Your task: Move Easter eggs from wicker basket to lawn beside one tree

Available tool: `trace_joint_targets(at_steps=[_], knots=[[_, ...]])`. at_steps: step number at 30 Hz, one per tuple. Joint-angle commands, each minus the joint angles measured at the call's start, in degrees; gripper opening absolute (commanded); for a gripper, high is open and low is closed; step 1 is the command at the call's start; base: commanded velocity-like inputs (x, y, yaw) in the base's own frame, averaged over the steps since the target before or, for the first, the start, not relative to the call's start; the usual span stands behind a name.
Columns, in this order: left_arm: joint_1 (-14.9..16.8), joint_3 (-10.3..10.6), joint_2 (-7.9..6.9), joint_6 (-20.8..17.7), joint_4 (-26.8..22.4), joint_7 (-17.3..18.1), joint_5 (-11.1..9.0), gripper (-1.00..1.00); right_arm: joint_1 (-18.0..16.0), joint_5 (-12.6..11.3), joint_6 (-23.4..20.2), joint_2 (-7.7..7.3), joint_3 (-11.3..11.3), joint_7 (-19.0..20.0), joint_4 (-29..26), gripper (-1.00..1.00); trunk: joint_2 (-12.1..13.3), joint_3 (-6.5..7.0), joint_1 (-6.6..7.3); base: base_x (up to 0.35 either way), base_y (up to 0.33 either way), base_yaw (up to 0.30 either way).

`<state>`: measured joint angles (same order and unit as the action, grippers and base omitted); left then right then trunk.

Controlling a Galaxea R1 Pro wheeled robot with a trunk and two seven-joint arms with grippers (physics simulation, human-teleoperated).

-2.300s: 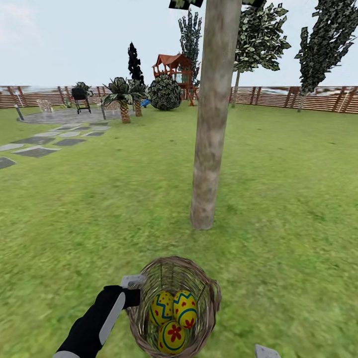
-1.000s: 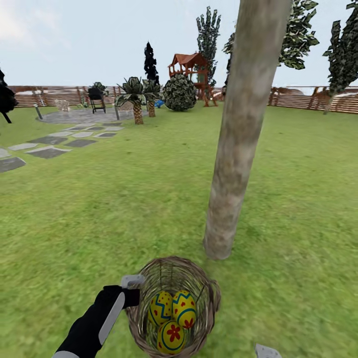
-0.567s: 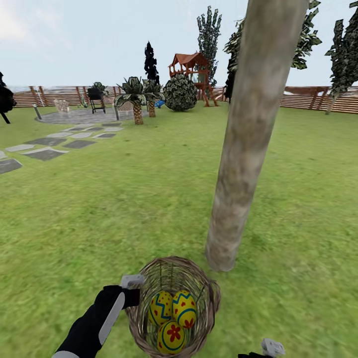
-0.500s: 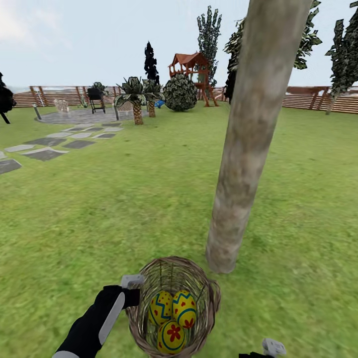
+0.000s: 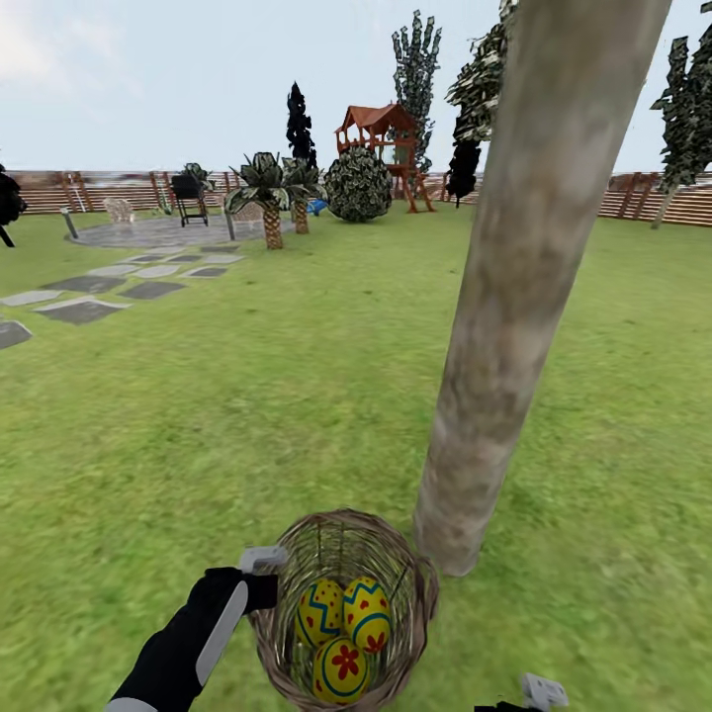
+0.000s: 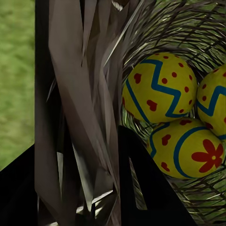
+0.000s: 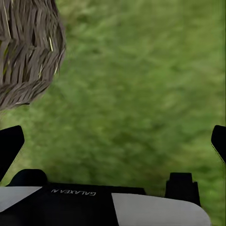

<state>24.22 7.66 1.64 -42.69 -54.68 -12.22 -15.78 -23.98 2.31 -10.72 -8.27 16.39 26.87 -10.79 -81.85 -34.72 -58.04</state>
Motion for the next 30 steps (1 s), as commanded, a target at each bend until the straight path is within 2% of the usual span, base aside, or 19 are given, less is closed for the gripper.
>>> trace_joint_targets(at_steps=[1,4,9,23,30], knots=[[0.04,0.09,-0.05,-0.11,-0.07,-0.53,-0.92,-1.0,-0.01,0.24,-0.45,0.04,0.48,0.28,-0.11,1.0,-0.03,-0.05,-0.03,0.3,0.0,0.0],[0.04,0.08,-0.1,-0.11,-0.07,-0.52,-0.92,-1.0,-0.01,0.24,-0.45,0.1,0.48,0.28,-0.06,1.0,-0.03,-0.05,-0.03,0.249,0.0,0.0],[0.04,0.11,-0.15,-0.11,-0.07,-0.51,-0.92,-1.0,-0.01,0.15,-0.42,0.1,0.48,0.28,-0.02,1.0,-0.03,-0.05,-0.03,0.019,0.0,0.0],[0.04,-0.01,-0.24,-0.11,-0.16,-0.5,-1.0,-1.0,-0.01,0.15,-0.41,0.18,0.48,0.28,-0.02,1.0,-5.64,-2.57,-3.11,0.0,0.0,0.0],[0.04,-0.01,-0.24,-0.11,-0.15,-0.51,-1.0,-1.0,-0.01,0.15,-0.36,0.04,0.48,0.2,-0.02,1.0,-8.45,-3.82,-4.64,0.0,0.0,0.133]])
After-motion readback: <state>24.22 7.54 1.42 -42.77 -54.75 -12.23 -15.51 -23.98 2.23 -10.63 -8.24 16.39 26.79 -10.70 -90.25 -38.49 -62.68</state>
